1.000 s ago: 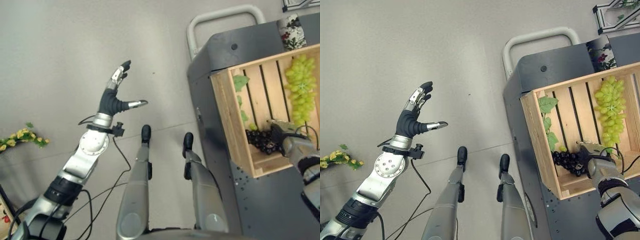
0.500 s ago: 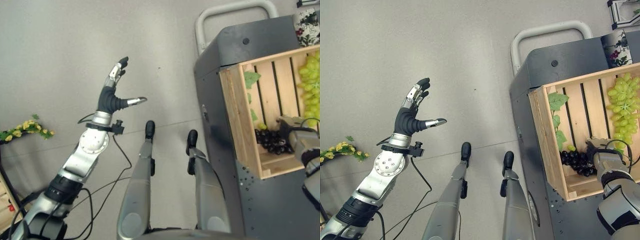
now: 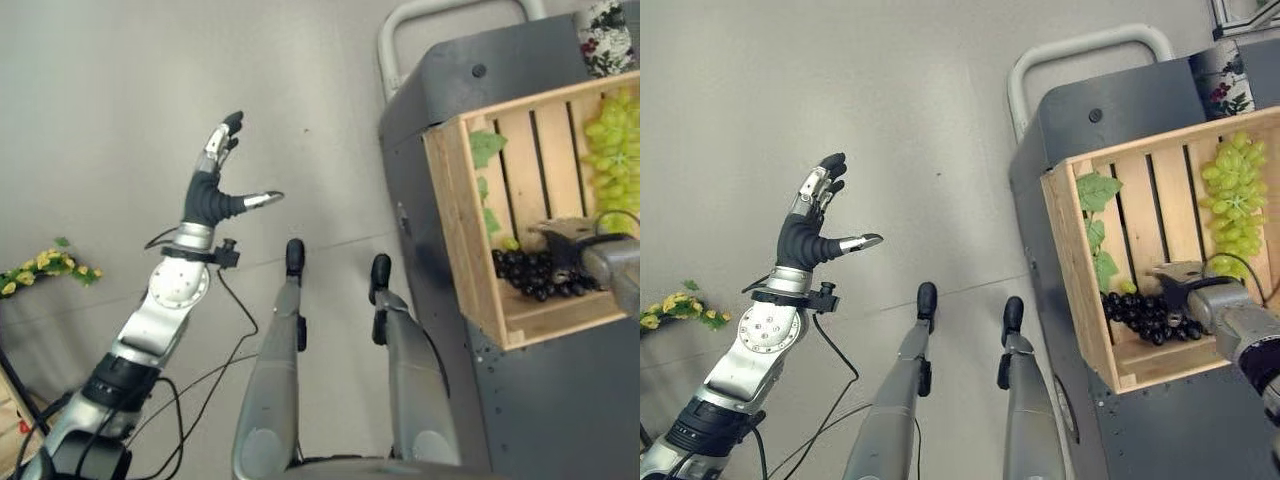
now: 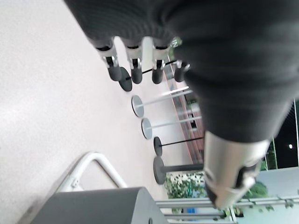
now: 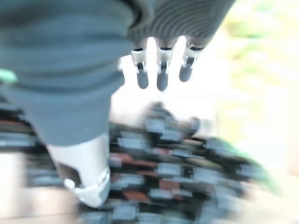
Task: Pick up the fruits from the basket on one side to the basket on the other side
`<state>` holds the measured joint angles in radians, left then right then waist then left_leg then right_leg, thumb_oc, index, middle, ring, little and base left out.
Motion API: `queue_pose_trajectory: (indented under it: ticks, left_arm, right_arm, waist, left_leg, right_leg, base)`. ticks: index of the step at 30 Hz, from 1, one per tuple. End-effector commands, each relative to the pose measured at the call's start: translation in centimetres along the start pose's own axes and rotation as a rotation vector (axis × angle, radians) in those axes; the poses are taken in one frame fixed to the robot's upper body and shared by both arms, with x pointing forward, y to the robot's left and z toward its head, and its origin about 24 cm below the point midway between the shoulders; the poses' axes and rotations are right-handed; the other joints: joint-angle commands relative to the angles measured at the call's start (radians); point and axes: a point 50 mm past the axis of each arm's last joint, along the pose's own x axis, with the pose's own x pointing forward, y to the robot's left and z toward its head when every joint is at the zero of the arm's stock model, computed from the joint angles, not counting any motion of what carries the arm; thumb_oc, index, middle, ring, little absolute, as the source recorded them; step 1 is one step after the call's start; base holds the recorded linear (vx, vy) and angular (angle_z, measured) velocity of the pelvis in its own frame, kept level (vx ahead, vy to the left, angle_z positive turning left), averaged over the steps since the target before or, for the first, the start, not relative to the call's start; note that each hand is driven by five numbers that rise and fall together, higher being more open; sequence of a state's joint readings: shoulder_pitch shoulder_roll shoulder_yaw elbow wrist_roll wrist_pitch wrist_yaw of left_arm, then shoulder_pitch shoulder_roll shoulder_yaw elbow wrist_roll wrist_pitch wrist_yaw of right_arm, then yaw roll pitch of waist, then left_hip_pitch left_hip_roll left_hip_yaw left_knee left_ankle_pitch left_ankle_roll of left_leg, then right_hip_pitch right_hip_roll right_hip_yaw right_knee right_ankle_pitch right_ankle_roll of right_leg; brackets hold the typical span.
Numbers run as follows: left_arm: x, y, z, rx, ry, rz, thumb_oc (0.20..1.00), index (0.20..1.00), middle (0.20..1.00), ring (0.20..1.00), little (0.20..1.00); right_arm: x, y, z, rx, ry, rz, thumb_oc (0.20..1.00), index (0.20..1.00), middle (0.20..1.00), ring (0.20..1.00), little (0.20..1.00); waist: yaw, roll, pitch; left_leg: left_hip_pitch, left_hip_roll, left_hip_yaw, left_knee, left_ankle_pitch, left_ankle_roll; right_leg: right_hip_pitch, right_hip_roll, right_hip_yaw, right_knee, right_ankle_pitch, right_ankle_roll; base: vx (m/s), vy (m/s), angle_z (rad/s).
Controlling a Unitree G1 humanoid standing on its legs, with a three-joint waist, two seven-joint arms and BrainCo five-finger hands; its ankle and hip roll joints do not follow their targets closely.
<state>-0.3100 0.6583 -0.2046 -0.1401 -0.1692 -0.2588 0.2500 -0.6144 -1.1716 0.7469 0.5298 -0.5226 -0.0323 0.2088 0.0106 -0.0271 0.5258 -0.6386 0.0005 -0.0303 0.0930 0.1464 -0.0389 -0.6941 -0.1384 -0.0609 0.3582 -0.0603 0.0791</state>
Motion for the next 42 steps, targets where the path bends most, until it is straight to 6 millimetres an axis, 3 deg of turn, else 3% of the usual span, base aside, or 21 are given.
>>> queue_pose_trajectory:
  ticks: [1,10,16,27,33,35,42]
  left_arm:
    - [-0.1,0.2,2.3,-0.018,-0.117,-0.014,1.0,1.0,1.0,1.0,1.0]
    - [0.9,-0.3,2.2,-0.034,-0.124,-0.024,1.0,1.0,1.0,1.0,1.0]
    - [1.0,-0.3,2.2,-0.039,-0.126,-0.031,1.0,1.0,1.0,1.0,1.0]
    - [0.8,0.3,3.2,-0.065,-0.171,0.021,1.0,1.0,1.0,1.0,1.0]
    - [0.5,0.4,3.4,-0.068,-0.172,0.038,1.0,1.0,1.0,1.0,1.0]
    - [0.5,0.8,3.4,-0.053,-0.165,0.06,1.0,1.0,1.0,1.0,1.0]
    - [0.2,1.5,3.2,-0.024,-0.15,0.095,1.0,1.0,1.0,1.0,1.0]
  right_arm:
    - [-0.1,2.6,-0.8,0.1,0.012,0.079,1.0,1.0,1.0,1.0,1.0]
    - [0.3,6.6,-0.5,0.208,0.063,0.114,1.0,1.0,1.0,1.0,1.0]
    - [0.2,6.8,-0.9,0.217,0.081,0.12,1.0,1.0,1.0,1.0,1.0]
    - [0.0,9.8,-2.8,0.194,0.216,0.198,1.0,1.0,1.0,1.0,1.0]
    - [1.0,8.8,-2.4,0.15,0.256,0.16,1.0,1.0,1.0,1.0,1.0]
    - [1.6,7.0,-1.7,0.112,0.223,0.112,1.0,1.0,1.0,1.0,1.0]
    - [1.7,4.5,-0.7,0.027,0.171,0.059,1.0,1.0,1.0,1.0,1.0]
  waist:
    - [-0.035,-0.004,-0.006]
    - [-0.034,-0.024,-0.006]
    - [-0.024,-0.025,-0.006]
    - [-0.008,-0.001,-0.006]
    - [0.0,0.019,-0.006]
    - [-0.003,0.021,-0.006]
    - [-0.006,0.026,-0.006]
  left_leg:
    - [0.036,0.033,0.029,0.121,-0.122,-0.02]
    - [0.146,0.034,0.023,0.122,-0.131,-0.02]
    - [0.169,0.035,0.012,0.103,-0.118,-0.021]
    - [0.05,0.028,-0.015,0.14,-0.105,-0.018]
    - [-0.015,0.022,-0.018,0.182,-0.124,-0.017]
    - [-0.047,0.02,-0.013,0.19,-0.117,-0.015]
    - [-0.084,0.015,-0.016,0.211,-0.125,-0.013]
  right_leg:
    - [0.093,-0.019,-0.03,-0.143,0.101,0.068]
    - [0.213,-0.018,-0.038,-0.145,0.099,0.068]
    - [0.24,-0.014,-0.047,-0.163,0.1,0.063]
    - [0.127,-0.014,-0.059,-0.124,0.096,0.055]
    - [0.065,-0.016,-0.055,-0.078,0.079,0.052]
    - [0.034,-0.018,-0.05,-0.071,0.086,0.049]
    - [-0.007,-0.024,-0.047,-0.047,0.08,0.046]
  base:
    - [0.0,0.0,0.0]
    - [0.0,0.001,0.0]
    - [0.0,-0.002,-0.01]
    - [-0.04,-0.008,0.07]
    - [-0.01,0.016,0.03]
    - [-0.01,0.028,0.05]
    - [0.0,0.0,0.0]
